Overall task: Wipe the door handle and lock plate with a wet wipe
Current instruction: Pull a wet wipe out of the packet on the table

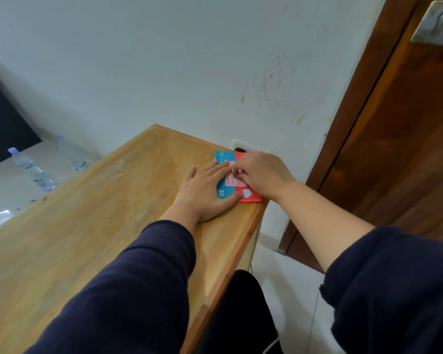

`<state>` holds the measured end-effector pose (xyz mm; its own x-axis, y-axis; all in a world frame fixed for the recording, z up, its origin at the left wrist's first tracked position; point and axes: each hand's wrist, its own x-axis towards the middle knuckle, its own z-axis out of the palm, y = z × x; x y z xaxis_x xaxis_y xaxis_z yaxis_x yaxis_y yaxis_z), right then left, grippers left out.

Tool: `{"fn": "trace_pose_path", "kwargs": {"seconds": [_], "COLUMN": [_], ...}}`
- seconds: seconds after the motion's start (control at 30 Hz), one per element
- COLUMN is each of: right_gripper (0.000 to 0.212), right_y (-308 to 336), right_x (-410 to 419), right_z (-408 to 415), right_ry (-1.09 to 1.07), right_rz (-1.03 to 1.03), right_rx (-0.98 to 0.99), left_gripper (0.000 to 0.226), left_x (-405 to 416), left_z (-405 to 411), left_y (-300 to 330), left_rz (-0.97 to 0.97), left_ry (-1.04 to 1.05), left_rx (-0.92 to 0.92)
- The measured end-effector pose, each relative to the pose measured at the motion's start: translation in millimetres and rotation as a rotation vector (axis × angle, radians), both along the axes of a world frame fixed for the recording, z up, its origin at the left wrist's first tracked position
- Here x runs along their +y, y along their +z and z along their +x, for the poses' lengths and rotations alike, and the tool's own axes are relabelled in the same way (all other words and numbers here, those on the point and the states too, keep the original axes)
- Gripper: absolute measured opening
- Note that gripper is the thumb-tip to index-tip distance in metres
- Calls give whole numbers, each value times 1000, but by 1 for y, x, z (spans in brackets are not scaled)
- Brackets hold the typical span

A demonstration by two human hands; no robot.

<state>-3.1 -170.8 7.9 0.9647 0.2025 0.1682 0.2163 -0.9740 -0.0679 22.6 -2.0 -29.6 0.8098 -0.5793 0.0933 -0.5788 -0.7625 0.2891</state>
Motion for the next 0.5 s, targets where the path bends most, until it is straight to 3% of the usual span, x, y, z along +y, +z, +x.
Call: {"fn": "trace_pose_path", "kwargs": {"seconds": [0.5], "right_gripper": [21], "right_y": [-3], "right_x": [-4], "right_z": [-3], "right_ry": [-156], "right_rz": [215], "right_rx": [39], "left_gripper": [76], "left_x": [-1], "left_z": [0], "left_y": [2], "left_rz": [69], "left_ry": [0], "left_rx": [14]}}
